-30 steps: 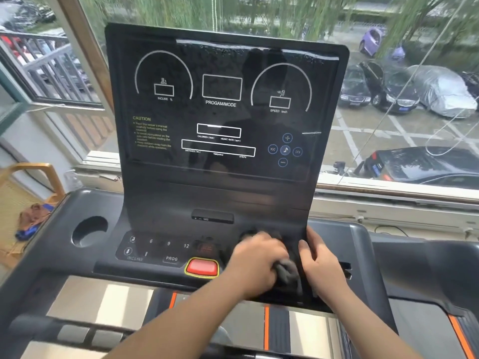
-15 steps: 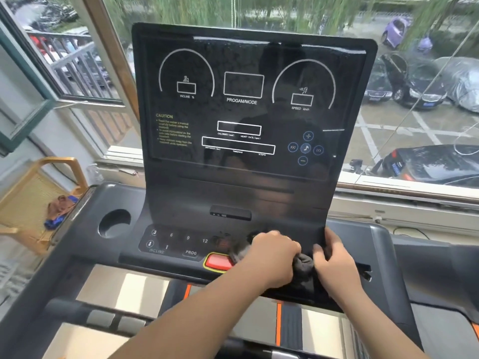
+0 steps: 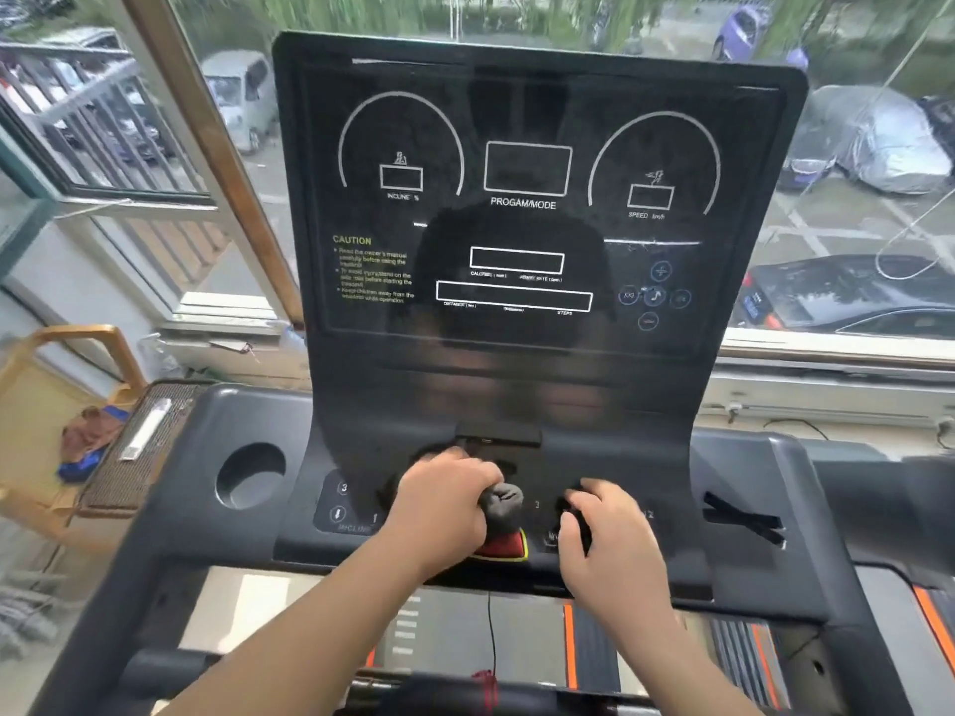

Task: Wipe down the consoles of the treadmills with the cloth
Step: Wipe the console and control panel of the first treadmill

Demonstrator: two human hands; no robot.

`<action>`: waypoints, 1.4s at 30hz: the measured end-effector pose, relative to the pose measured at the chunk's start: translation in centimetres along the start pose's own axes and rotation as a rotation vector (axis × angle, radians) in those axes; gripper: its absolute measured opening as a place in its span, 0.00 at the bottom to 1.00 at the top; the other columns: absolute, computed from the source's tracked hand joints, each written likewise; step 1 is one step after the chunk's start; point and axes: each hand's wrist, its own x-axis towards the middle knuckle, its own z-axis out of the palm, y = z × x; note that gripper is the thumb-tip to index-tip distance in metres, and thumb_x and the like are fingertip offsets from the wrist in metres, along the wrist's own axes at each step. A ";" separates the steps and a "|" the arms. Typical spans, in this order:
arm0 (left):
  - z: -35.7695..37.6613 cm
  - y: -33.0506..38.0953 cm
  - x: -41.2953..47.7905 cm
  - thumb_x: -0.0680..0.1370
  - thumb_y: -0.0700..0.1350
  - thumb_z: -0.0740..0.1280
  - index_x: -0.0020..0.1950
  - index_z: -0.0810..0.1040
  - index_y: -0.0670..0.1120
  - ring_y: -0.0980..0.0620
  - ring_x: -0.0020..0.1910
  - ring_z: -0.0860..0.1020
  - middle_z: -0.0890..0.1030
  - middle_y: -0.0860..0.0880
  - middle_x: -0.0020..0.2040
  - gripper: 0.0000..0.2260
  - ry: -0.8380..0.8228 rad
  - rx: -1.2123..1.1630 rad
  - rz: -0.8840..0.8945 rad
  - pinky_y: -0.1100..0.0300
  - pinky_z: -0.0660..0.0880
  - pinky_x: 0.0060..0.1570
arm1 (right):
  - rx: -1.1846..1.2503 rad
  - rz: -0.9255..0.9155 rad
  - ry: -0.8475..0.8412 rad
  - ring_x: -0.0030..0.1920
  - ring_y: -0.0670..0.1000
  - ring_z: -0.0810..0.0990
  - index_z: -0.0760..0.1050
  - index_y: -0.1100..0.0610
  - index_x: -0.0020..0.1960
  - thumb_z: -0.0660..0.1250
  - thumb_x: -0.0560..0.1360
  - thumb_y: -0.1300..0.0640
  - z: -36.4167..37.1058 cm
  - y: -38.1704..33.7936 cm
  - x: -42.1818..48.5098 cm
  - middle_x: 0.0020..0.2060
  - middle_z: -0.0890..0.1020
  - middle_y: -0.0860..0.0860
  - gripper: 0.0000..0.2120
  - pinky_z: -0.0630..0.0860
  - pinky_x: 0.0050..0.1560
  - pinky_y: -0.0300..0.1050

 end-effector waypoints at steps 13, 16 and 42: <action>0.3 -7.2 -4.5 0.70 0.40 0.69 0.51 0.81 0.54 0.47 0.54 0.76 0.83 0.57 0.53 0.13 0.224 -0.071 -0.180 0.50 0.74 0.46 | -0.203 0.190 0.017 0.61 0.56 0.77 0.85 0.53 0.57 0.64 0.80 0.51 2.1 -5.3 -0.3 0.58 0.81 0.52 0.13 0.79 0.54 0.51; 0.5 -8.4 -5.1 0.69 0.42 0.70 0.56 0.79 0.56 0.48 0.57 0.77 0.82 0.59 0.59 0.17 0.121 -0.069 0.178 0.49 0.77 0.47 | -0.151 0.218 0.036 0.63 0.53 0.75 0.84 0.51 0.58 0.61 0.81 0.51 2.3 -5.5 -0.4 0.60 0.80 0.50 0.14 0.79 0.53 0.50; 3.2 -7.3 -7.6 0.68 0.43 0.67 0.55 0.80 0.53 0.46 0.55 0.77 0.81 0.58 0.57 0.16 0.341 -0.063 0.070 0.48 0.76 0.46 | -0.351 0.066 -0.030 0.52 0.48 0.73 0.81 0.45 0.57 0.57 0.82 0.42 0.3 -4.9 -0.2 0.50 0.76 0.44 0.15 0.70 0.33 0.43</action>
